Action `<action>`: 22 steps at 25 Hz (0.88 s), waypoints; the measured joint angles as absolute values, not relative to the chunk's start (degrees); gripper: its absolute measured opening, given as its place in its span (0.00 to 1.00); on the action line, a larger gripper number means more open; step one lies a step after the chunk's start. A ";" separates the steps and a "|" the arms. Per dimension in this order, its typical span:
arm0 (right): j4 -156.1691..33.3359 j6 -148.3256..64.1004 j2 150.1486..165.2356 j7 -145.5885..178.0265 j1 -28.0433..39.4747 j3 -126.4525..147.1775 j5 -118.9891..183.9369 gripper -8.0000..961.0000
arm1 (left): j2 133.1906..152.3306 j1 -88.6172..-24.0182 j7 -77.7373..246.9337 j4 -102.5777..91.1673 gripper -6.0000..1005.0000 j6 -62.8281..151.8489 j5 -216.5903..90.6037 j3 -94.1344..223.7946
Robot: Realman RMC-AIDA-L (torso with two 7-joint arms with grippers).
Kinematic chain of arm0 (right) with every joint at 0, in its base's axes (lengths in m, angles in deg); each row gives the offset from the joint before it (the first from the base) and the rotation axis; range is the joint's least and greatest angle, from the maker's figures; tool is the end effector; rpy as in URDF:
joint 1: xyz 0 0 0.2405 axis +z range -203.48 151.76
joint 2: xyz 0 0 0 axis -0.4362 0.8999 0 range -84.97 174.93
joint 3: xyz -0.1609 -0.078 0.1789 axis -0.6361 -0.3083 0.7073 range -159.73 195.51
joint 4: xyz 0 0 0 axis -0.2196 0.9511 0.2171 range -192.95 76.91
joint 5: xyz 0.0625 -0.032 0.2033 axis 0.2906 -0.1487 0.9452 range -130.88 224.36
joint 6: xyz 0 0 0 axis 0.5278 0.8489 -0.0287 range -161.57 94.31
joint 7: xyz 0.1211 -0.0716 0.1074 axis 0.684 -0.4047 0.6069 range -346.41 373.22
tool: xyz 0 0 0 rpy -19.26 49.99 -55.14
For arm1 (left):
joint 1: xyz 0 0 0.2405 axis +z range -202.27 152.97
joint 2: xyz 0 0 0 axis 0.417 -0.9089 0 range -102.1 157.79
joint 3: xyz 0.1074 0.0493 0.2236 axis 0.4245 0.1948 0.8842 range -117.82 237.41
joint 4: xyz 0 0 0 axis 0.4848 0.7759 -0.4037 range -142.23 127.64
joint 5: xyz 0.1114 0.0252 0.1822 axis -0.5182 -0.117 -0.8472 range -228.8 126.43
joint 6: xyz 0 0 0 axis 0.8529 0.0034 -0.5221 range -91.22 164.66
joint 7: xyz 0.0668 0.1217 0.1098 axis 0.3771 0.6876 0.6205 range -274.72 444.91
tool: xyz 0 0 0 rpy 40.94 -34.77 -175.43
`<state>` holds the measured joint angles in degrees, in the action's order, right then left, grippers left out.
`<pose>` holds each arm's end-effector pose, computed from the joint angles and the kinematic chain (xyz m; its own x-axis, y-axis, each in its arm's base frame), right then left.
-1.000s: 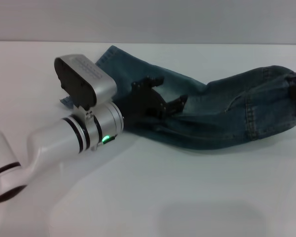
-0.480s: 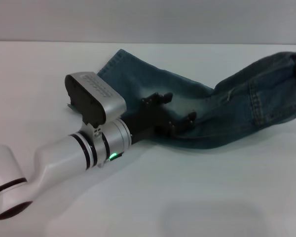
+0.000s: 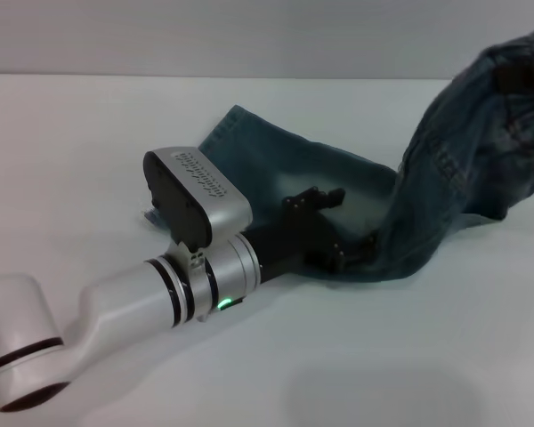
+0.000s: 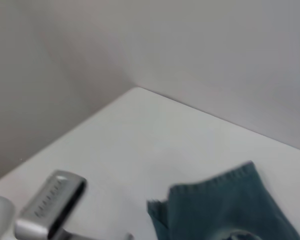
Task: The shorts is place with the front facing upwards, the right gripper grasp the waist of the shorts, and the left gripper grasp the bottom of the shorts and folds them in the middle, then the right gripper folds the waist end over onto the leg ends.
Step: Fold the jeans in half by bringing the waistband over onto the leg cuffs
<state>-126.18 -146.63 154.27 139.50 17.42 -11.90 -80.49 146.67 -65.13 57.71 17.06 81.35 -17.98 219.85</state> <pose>0.1684 0.3805 0.1289 0.7542 -0.5625 -0.3387 -0.6276 -0.7692 -0.1200 -0.1806 0.3439 -0.1840 0.8066 0.2125 0.5516 0.4480 -0.8285 -0.3359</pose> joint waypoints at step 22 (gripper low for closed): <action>-116.71 -141.23 154.94 138.77 22.47 -20.87 -79.90 0.05 | 146.85 -61.79 57.46 24.86 0.81 79.86 -22.44 219.84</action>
<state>-116.71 -141.23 154.94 138.77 22.47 -20.87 -79.90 146.85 -61.79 57.46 24.86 79.86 -22.44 219.84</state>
